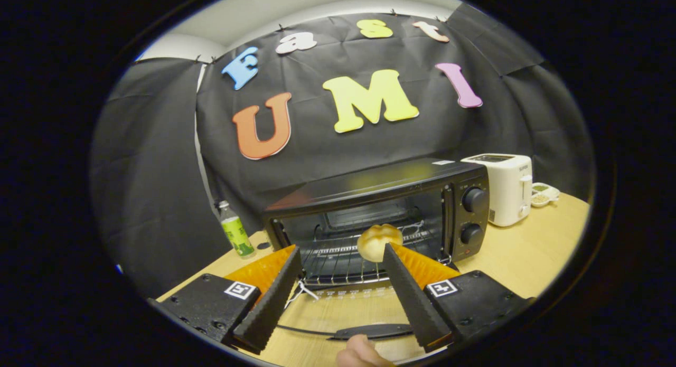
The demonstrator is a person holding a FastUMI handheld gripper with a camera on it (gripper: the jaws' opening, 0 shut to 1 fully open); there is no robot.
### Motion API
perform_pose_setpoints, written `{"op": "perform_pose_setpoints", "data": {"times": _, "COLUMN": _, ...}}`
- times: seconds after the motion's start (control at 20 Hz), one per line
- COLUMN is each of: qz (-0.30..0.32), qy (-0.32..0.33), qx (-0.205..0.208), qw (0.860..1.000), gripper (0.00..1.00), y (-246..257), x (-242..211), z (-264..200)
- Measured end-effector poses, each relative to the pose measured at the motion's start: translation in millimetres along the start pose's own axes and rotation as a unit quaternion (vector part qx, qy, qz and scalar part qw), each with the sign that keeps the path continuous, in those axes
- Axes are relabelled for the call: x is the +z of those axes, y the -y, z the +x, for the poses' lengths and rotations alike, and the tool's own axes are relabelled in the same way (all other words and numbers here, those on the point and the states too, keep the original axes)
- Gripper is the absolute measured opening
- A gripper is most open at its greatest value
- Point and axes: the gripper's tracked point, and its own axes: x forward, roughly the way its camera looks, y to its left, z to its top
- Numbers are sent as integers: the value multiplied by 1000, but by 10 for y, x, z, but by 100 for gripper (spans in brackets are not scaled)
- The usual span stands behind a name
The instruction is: Open the toaster oven, put the food inside, and close the toaster oven door.
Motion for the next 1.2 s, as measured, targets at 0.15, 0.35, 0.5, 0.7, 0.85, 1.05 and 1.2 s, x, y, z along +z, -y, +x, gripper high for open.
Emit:
{"op": "perform_pose_setpoints", "data": {"times": 0.15, "qz": -43, "qy": -46, "qx": -57, "qw": 996, "gripper": 100, "y": 239, "x": -230, "z": -129}}
{"op": "perform_pose_setpoints", "data": {"times": 0.35, "qz": -83, "qy": -90, "qx": -72, "qw": 990, "gripper": 100, "y": 306, "x": -610, "z": -289}}
{"op": "perform_pose_setpoints", "data": {"times": 0.5, "qz": -71, "qy": -124, "qx": -78, "qw": 987, "gripper": 100, "y": 304, "x": -898, "z": -400}}
{"op": "perform_pose_setpoints", "data": {"times": 0.7, "qz": -99, "qy": -116, "qx": -87, "qw": 984, "gripper": 100, "y": 292, "x": -964, "z": -476}}
{"op": "perform_pose_setpoints", "data": {"times": 0.85, "qz": -75, "qy": -122, "qx": -89, "qw": 986, "gripper": 100, "y": 258, "x": -1023, "z": -542}}
{"op": "perform_pose_setpoints", "data": {"times": 1.05, "qz": -72, "qy": -112, "qx": -96, "qw": 986, "gripper": 100, "y": 216, "x": -1026, "z": -596}}
{"op": "perform_pose_setpoints", "data": {"times": 1.2, "qz": -76, "qy": -134, "qx": -107, "qw": 982, "gripper": 100, "y": 208, "x": -1115, "z": -627}}
